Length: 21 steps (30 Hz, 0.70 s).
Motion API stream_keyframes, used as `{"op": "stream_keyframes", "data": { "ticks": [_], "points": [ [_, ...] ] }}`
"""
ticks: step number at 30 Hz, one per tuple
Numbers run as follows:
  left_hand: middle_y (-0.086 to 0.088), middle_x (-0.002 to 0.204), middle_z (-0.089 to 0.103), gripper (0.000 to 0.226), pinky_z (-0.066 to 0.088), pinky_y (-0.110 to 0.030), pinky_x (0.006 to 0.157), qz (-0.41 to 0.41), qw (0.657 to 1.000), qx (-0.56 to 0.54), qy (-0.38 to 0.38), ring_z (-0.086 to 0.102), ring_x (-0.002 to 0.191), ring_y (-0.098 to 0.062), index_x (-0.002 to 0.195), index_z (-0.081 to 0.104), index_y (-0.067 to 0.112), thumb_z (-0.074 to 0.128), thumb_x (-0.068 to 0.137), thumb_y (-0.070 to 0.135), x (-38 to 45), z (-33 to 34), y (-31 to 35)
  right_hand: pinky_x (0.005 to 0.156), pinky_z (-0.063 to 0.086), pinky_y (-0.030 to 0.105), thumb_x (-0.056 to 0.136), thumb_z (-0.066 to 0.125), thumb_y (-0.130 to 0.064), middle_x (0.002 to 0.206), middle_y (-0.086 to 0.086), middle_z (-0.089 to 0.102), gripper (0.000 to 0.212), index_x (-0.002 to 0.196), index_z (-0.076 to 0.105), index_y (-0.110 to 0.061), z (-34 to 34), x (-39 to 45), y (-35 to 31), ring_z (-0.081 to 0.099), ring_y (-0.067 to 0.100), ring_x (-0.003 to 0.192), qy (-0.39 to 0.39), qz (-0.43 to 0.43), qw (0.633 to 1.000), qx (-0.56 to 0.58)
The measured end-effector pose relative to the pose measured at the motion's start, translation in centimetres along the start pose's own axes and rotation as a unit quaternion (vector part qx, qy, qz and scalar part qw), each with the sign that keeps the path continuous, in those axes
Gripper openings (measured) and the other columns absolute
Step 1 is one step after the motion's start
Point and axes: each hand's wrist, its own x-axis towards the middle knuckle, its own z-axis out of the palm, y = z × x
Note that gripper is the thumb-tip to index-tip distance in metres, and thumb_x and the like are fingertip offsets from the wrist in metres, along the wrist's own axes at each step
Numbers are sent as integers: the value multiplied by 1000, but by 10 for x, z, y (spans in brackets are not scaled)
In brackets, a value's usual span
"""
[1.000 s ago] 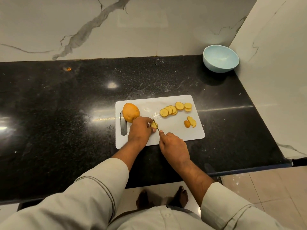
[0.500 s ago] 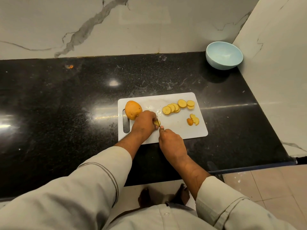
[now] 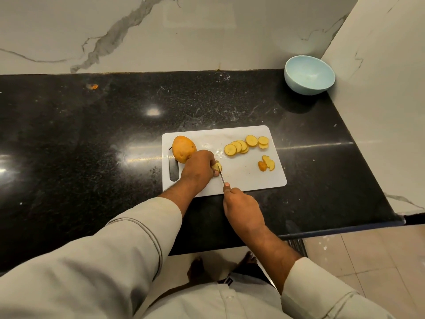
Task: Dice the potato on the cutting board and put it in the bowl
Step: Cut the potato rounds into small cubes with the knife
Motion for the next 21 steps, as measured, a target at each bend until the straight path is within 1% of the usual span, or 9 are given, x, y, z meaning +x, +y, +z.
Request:
{"op": "stream_keyframes", "data": {
  "ticks": [3, 5, 7, 8, 10, 13, 16, 19, 21],
  "points": [
    [-3, 87, 63, 12, 41, -24, 65, -4, 1000, -17, 3, 54, 75, -15, 84, 65, 10, 70, 77, 1, -1, 0, -3, 80, 54, 31, 104, 38, -16, 118, 6, 60, 47, 149, 29, -11, 0, -14, 2, 64, 19, 91, 4, -3, 1000, 0],
    [-3, 86, 62, 13, 39, -22, 64, -11, 999, -42, 15, 52, 72, -13, 87, 67, 9, 73, 77, 3, -3, 1, -5, 73, 53, 27, 104, 37, -19, 110, 2, 60, 45, 148, 32, -14, -1, -25, 5, 61, 14, 82, 18, 6, 1000, 3],
    [-1, 83, 63, 16, 39, -21, 64, -25, 996, -75, 34, 53, 73, -12, 88, 68, 10, 77, 76, 6, -8, 4, -7, 65, 49, 23, 104, 37, -24, 100, -1, 59, 44, 147, 37, -16, -3, -32, 7, 52, 9, 71, 36, 20, 999, 16],
    [-1, 82, 63, 16, 40, -21, 65, -32, 995, -89, 44, 55, 74, -12, 88, 68, 11, 77, 76, 7, -11, 6, -7, 63, 48, 22, 104, 38, -25, 98, -1, 59, 43, 146, 39, -16, -4, -33, 8, 50, 8, 69, 45, 24, 998, 22],
    [-2, 86, 65, 16, 43, -23, 69, -40, 993, -101, 56, 58, 80, -15, 90, 69, 10, 77, 76, 8, -15, 8, -7, 65, 52, 25, 103, 39, -27, 98, 0, 61, 43, 145, 40, -16, -9, -26, 7, 55, 11, 71, 59, 19, 998, 31],
    [-5, 91, 68, 17, 46, -25, 74, -47, 994, -91, 46, 62, 85, -18, 94, 71, 8, 75, 78, 8, -17, 7, -5, 64, 53, 32, 103, 38, -27, 97, 3, 60, 44, 145, 41, -15, -14, -6, 2, 60, 19, 75, 69, 6, 997, 28],
    [-8, 93, 69, 15, 50, -29, 75, -50, 996, -60, 40, 63, 86, -22, 96, 73, 6, 72, 81, 9, -16, 5, -2, 64, 48, 35, 103, 33, -26, 101, 5, 58, 45, 147, 36, -16, -13, 15, -5, 61, 25, 80, 48, -2, 999, 10],
    [-10, 97, 69, 16, 54, -36, 81, -58, 997, -36, 36, 64, 87, -24, 98, 73, 6, 71, 84, 13, -14, 4, 1, 64, 48, 37, 104, 32, -23, 102, 6, 58, 42, 145, 39, -15, -10, 26, -8, 61, 27, 81, 32, 1, 999, 8],
    [-10, 100, 70, 17, 53, -35, 82, -58, 997, -35, 34, 64, 89, -24, 100, 73, 6, 71, 85, 13, -13, 4, 2, 63, 47, 38, 103, 33, -21, 101, 6, 58, 41, 144, 40, -14, -9, 29, -8, 61, 28, 81, 27, 3, 1000, 13]
  ]
}}
